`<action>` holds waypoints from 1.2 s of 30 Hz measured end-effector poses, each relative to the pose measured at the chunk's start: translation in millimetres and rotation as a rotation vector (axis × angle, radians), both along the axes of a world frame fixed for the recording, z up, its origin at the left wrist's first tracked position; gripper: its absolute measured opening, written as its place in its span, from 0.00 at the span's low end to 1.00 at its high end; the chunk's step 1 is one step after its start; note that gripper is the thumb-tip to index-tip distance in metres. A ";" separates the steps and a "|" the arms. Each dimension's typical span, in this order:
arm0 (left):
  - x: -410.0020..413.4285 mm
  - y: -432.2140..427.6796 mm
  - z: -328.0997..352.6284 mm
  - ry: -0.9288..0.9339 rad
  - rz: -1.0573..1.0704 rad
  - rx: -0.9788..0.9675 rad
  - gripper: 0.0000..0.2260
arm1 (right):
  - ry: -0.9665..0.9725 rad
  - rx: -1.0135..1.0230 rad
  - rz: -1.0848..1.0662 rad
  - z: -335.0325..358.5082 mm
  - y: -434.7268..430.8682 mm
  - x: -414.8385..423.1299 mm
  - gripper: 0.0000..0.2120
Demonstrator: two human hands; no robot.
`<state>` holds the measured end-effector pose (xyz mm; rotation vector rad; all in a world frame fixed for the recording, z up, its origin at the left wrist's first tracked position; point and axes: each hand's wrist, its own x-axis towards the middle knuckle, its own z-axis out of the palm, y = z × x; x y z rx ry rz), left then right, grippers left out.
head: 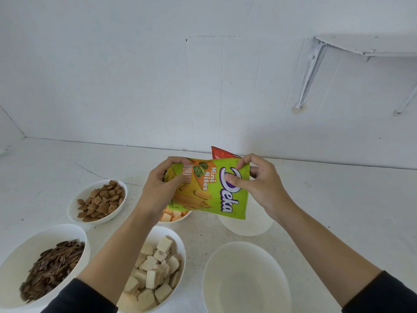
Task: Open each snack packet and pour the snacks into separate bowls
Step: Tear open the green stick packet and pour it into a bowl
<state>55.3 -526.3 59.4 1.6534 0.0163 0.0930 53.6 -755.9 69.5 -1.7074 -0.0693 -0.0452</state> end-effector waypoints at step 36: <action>17.7 -25.4 -5.9 -0.159 -0.100 0.297 0.13 | 0.036 0.036 -0.055 -54.1 -21.7 2.2 0.15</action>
